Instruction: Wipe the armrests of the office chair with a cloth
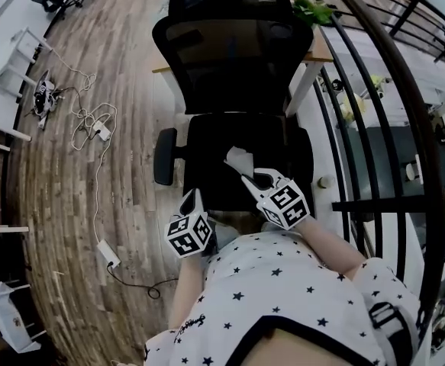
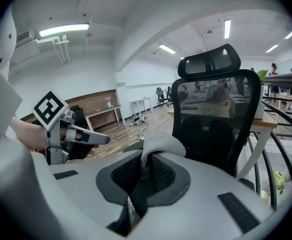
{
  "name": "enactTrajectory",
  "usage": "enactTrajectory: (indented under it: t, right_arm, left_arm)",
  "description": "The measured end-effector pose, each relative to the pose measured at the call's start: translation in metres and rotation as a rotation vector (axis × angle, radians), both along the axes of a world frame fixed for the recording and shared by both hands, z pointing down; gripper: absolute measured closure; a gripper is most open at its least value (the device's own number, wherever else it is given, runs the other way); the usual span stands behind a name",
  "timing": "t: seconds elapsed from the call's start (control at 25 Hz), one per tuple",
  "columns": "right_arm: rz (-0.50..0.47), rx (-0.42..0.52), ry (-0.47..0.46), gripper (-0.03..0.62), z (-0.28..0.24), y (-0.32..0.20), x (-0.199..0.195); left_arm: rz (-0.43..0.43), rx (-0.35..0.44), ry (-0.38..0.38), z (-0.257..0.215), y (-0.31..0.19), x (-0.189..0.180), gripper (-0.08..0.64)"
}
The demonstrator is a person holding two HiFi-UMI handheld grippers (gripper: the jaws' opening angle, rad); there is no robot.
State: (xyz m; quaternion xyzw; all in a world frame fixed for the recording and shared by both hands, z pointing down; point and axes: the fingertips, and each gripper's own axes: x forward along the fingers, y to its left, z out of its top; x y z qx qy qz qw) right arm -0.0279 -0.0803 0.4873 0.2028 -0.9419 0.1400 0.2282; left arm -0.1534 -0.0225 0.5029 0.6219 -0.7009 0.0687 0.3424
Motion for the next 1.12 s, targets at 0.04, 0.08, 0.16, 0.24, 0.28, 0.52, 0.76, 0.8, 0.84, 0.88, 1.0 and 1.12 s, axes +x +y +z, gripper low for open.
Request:
enactTrajectory:
  t: [0.04,0.08,0.16,0.24,0.28,0.52,0.76,0.8,0.84,0.88,1.0,1.12]
  right_arm:
    - [0.001,0.003,-0.001,0.563,0.0,-0.002,-0.009]
    - [0.001,0.006,0.0,0.563,0.0,-0.003,-0.019]
    - [-0.002,0.009,0.003,0.563,-0.001,-0.007,-0.036]
    - [-0.005,0.01,0.007,0.563,-0.002,-0.011,-0.052]
    - [-0.008,0.011,0.01,0.563,-0.002,-0.012,-0.06]
    - [-0.012,0.018,0.026,0.563,-0.003,-0.021,-0.106]
    - [0.008,0.024,0.029,0.563,-0.008,-0.029,-0.145]
    - [0.011,0.027,0.03,0.563,-0.008,-0.031,-0.152]
    - [0.016,0.028,0.031,0.563,-0.008,-0.033,-0.158]
    - [0.022,0.029,0.033,0.563,-0.007,-0.034,-0.163]
    - [0.043,0.022,0.042,0.563,-0.006,-0.036,-0.177]
    - [0.06,0.019,0.048,0.563,-0.002,-0.041,-0.189]
  left_arm:
    - [-0.003,0.001,-0.001,0.001,-0.002,-0.011,0.554]
    - [-0.006,0.001,-0.002,0.001,-0.003,-0.021,0.554]
    - [-0.012,0.003,-0.001,0.002,-0.007,-0.041,0.554]
    - [-0.017,0.004,0.001,0.001,-0.011,-0.059,0.554]
    - [-0.02,0.004,0.002,0.002,-0.013,-0.068,0.554]
    - [-0.036,-0.008,0.02,0.006,-0.017,-0.117,0.554]
    - [-0.013,-0.026,0.029,0.008,-0.022,-0.152,0.554]
    - [-0.009,-0.026,0.029,0.009,-0.024,-0.158,0.554]
    - [-0.003,-0.027,0.03,0.009,-0.025,-0.163,0.554]
    - [0.004,-0.029,0.031,0.01,-0.026,-0.168,0.554]
    - [0.025,-0.039,0.036,0.011,-0.027,-0.182,0.554]
    - [0.038,-0.048,0.041,0.015,-0.028,-0.194,0.554]
